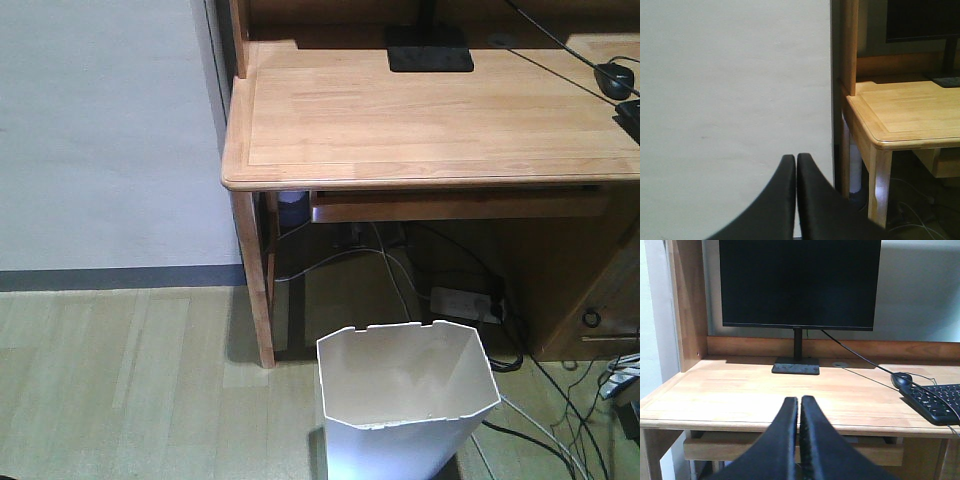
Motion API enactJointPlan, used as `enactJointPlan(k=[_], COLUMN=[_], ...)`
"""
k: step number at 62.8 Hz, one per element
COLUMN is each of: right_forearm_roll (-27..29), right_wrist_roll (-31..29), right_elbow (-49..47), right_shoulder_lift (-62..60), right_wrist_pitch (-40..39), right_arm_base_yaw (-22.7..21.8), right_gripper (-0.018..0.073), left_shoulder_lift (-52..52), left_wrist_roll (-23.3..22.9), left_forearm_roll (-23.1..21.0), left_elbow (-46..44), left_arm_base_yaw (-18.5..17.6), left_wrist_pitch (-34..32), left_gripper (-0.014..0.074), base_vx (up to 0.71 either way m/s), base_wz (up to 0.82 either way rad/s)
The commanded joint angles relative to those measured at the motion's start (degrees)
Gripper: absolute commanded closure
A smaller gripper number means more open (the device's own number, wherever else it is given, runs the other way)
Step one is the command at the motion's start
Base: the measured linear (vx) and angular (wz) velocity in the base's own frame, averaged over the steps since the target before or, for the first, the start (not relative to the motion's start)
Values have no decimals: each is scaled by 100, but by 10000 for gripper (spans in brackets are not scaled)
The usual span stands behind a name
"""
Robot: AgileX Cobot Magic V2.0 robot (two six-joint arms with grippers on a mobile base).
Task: Move trash bin to bedside with robot
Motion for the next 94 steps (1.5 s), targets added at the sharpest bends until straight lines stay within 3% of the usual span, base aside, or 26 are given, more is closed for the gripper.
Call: enactJointPlan(k=[1,61,71,85,94], right_forearm_roll=[-71,-71,-43,-157,-221], right_wrist_roll=[-10,-10,3,-129,-291], right_elbow=[111,111,68,-549,-1246], right_shoulder_lift=[-65,-65,-65,263,1315], right_wrist_pitch=[-425,-425,-1079,-1106,-806], right_arm_base_yaw=[-3,-3,-3,-3,-3], right_gripper=[568,568,568,568,568], left_shoulder_lift=[-31,-31,-31,-31,-31], left_wrist_roll=[-25,-25,-25,-25,-25], left_forearm_roll=[-8,-8,-8,-8,-8], left_elbow=[-138,-138,-138,-138,-138], left_arm_base_yaw=[-1,-1,-1,-1,-1], left_wrist_pitch=[-418,-418,-418,-418,-418], left_gripper=[603,603,603,603,603], base_vx=[0,0,0,0,0], base_wz=[0,0,0,0,0])
